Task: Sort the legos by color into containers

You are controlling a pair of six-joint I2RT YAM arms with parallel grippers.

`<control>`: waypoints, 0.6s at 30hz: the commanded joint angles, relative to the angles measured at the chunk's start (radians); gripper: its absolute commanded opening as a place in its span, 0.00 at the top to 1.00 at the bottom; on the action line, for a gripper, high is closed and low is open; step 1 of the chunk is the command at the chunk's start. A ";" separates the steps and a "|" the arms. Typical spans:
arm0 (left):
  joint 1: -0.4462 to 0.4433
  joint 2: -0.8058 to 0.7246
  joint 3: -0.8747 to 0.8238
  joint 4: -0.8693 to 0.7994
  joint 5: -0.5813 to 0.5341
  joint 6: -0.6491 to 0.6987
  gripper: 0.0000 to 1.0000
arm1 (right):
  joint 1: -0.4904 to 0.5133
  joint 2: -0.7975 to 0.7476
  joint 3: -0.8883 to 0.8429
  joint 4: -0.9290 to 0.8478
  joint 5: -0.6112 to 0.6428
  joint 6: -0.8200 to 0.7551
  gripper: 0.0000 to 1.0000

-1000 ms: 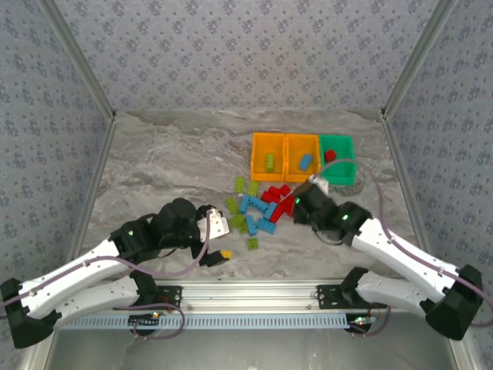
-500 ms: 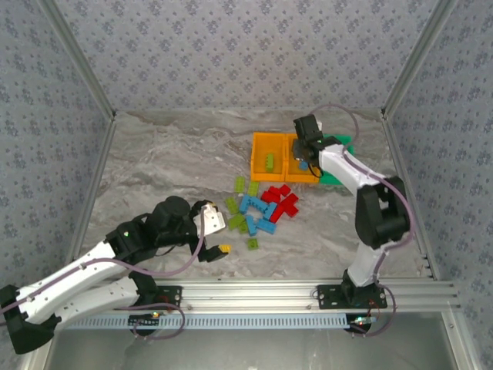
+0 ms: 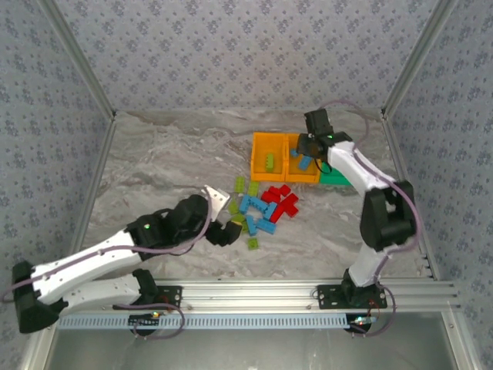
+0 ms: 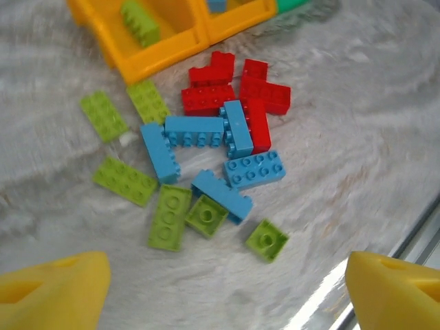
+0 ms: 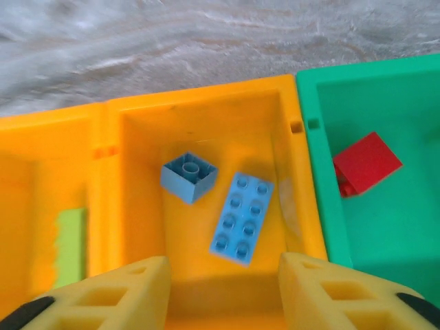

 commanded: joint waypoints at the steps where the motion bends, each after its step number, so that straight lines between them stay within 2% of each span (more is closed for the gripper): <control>1: -0.092 0.116 0.071 -0.038 -0.182 -0.428 0.15 | 0.036 -0.267 -0.118 -0.059 -0.132 0.054 0.40; 4: -0.145 0.270 0.106 -0.064 -0.194 -0.658 0.16 | 0.101 -0.475 -0.262 -0.080 -0.190 0.067 0.26; 6: -0.164 0.373 0.132 -0.067 -0.170 -0.730 0.15 | 0.135 -0.582 -0.308 -0.132 -0.185 0.073 0.21; 9: -0.176 0.509 0.166 -0.041 -0.129 -0.754 0.11 | 0.164 -0.701 -0.333 -0.277 -0.162 0.091 0.17; 14: -0.167 0.675 0.204 -0.023 -0.118 -0.758 0.09 | 0.193 -0.840 -0.412 -0.391 -0.184 0.133 0.12; 18: -0.161 0.757 0.210 0.027 -0.090 -0.768 0.16 | 0.202 -0.887 -0.466 -0.422 -0.174 0.154 0.11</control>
